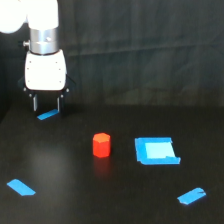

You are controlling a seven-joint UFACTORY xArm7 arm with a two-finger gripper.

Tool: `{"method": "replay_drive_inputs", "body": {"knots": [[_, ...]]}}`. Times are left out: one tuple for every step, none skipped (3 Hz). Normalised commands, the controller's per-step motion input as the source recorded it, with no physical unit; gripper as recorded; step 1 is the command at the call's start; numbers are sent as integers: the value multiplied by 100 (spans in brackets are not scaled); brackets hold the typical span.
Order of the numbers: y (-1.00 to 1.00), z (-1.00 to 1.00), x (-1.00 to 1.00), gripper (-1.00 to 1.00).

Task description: Pick up the red object from the table

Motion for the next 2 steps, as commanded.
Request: {"method": "replay_drive_inputs", "body": {"knots": [[19, -7, -1, 100], [16, 2, 1, 100]]}}
